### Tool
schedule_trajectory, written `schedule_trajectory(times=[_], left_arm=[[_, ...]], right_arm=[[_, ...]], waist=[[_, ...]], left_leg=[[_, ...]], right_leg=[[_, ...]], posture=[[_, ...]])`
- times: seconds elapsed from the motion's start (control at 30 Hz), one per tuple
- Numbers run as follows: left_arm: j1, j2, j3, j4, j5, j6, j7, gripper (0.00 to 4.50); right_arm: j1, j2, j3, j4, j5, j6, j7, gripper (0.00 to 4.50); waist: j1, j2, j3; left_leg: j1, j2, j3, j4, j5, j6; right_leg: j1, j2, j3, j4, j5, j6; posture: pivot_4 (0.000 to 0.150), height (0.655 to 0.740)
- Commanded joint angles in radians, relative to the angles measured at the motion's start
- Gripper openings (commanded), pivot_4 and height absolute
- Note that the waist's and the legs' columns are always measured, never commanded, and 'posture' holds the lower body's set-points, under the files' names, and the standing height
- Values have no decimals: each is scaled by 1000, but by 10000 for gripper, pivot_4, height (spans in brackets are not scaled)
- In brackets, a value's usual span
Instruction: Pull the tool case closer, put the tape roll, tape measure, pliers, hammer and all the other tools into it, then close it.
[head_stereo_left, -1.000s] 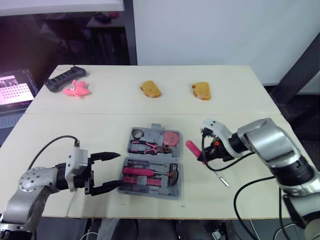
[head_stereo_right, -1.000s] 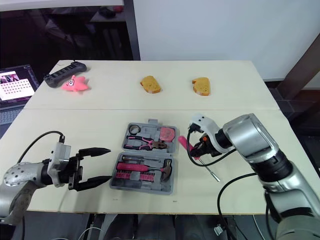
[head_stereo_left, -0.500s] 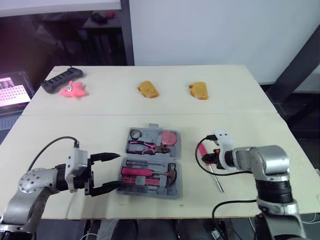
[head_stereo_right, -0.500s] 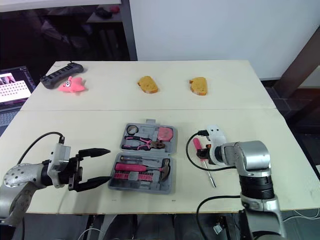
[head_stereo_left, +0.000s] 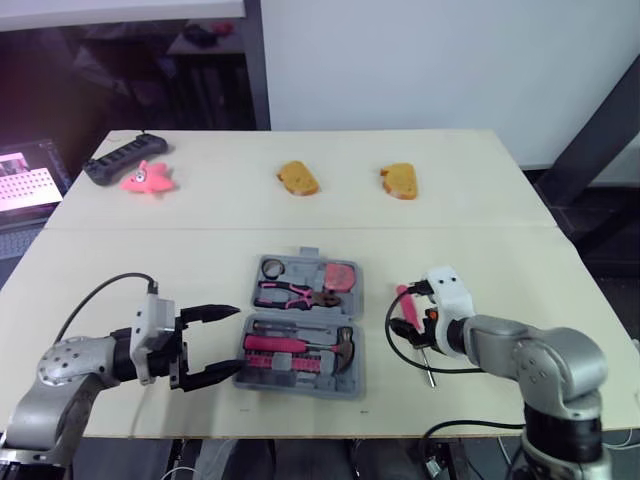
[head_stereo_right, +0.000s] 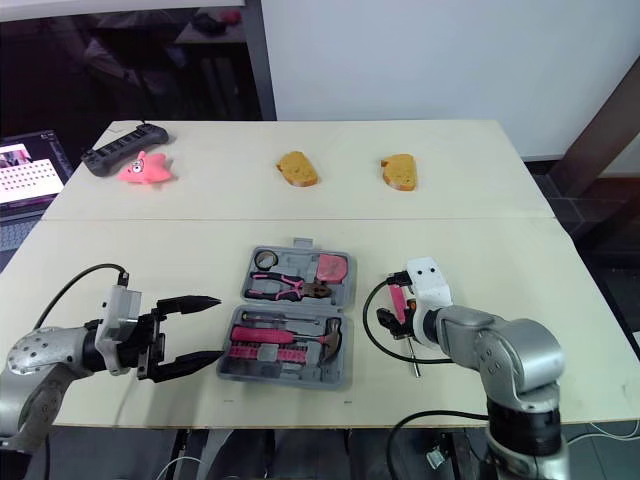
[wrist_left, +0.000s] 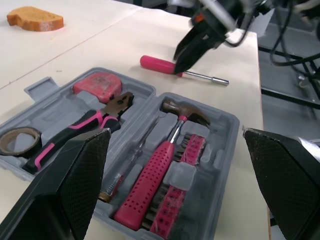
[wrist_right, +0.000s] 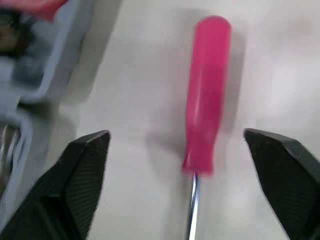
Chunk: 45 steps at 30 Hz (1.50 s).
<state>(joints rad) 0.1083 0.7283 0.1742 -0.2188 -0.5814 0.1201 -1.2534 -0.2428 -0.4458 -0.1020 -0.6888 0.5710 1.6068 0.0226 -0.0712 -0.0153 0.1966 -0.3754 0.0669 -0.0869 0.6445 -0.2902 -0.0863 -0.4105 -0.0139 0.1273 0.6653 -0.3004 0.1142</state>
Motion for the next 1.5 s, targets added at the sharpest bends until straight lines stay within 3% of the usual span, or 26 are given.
schedule_trajectory(times=[0.03,0.23,0.5,1.07,1.2,1.37,1.4,1.5], left_arm=[[-5,-2,18,-11,-17,-9,-4,45000],[-32,4,16,7,-19,1,-20,45000],[-59,23,32,29,-26,11,-49,45000],[-67,28,50,42,-31,-31,-94,45000],[-67,27,51,42,-28,-30,-90,45000],[-68,28,52,45,-27,-28,-87,45000],[-68,28,53,46,-26,-29,-85,45000],[-67,28,53,45,-26,-29,-83,45000]], right_arm=[[75,5,84,-160,-39,-59,-26,44381],[313,60,174,-104,-207,-431,-74,44381],[430,181,202,19,-355,-728,-116,44381],[365,298,81,292,-347,-807,-31,44381],[369,306,81,307,-356,-808,-27,32396],[395,308,102,277,-367,-798,-14,6263],[401,306,109,270,-370,-796,-10,3898],[410,293,135,256,-386,-805,2,3961]], waist=[[-1,-1,0],[2,-1,0],[1,-2,-1],[1,-5,-3],[1,-6,-3],[0,-7,-4],[0,-7,-4],[0,-7,-4]], left_leg=[[1,0,0,0,0,0],[0,0,2,0,0,0],[1,0,2,-1,0,0],[2,0,2,-1,0,0],[2,0,2,-1,0,0],[2,1,2,-1,0,0],[2,1,2,-1,0,0],[2,1,2,-1,0,0]], right_leg=[[0,0,0,0,0,0],[0,-1,1,-2,-1,-1],[0,0,2,-1,-2,-3],[1,0,2,-1,-2,-4],[1,0,2,-1,-2,-4],[1,1,2,-1,-2,-4],[1,1,2,-1,-2,-4],[1,1,2,-1,-2,-4]], posture=[[1500,7400],[1500,7400],[1500,7400],[1500,7400],[1500,7400],[1500,7400],[1500,7400],[1500,7400]])
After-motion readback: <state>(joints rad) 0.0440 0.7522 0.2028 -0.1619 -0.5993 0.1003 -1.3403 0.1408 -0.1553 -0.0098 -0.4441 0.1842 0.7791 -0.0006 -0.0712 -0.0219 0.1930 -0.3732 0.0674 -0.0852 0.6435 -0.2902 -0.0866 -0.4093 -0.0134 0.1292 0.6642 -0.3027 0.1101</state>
